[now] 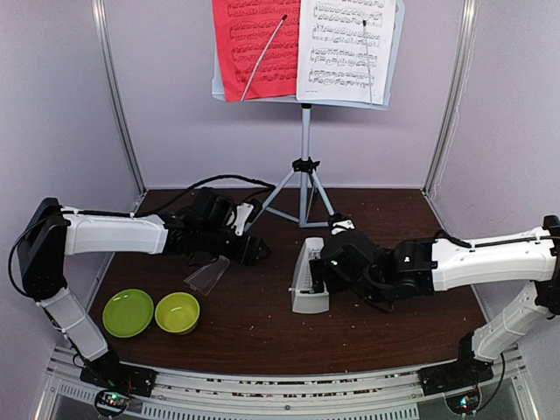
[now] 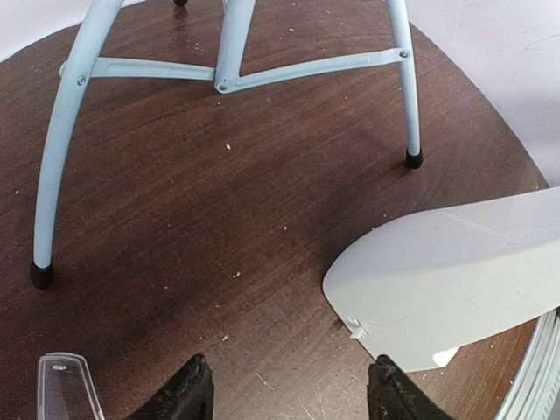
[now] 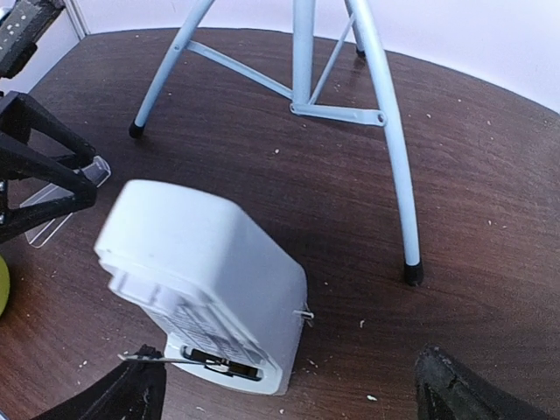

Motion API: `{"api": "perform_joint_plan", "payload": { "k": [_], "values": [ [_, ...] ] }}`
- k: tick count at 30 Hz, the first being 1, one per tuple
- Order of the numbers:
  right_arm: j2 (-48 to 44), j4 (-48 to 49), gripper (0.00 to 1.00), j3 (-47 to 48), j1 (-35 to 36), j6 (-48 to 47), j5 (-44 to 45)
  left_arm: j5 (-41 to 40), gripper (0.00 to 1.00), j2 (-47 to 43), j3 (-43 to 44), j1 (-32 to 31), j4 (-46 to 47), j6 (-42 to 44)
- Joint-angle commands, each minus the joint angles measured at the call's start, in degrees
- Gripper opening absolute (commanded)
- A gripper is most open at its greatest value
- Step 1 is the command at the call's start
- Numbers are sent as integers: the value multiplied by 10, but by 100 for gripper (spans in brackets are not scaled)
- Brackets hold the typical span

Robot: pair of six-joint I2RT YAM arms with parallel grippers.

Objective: Set up the instrument practice props

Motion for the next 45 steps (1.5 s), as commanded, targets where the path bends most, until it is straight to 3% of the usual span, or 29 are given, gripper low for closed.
{"api": "perform_joint_plan", "payload": {
  "k": [1, 17, 27, 32, 38, 42, 45],
  "values": [
    [-45, -24, 100, -33, -9, 30, 29, -6, 63, -14, 6, 8, 21, 3],
    [-150, -4, 100, -185, -138, 72, -44, 9, 64, -31, 30, 90, -25, 31],
    [-276, -18, 100, -157, -249, 23, -106, 21, 66, -51, 32, 156, -38, 46],
    [-296, -39, 100, -115, -293, -28, -134, 21, 67, -62, 52, 186, -65, 65],
    [-304, -33, 100, -71, -338, -86, -200, 0, 79, -92, 107, 206, -123, 100],
    [-308, -25, 100, -32, -358, -114, -234, -34, 97, -110, 158, 207, -178, 120],
    [-308, -19, 100, -4, -371, -127, -264, -49, 98, -126, 189, 206, -213, 129]
  ]
}}
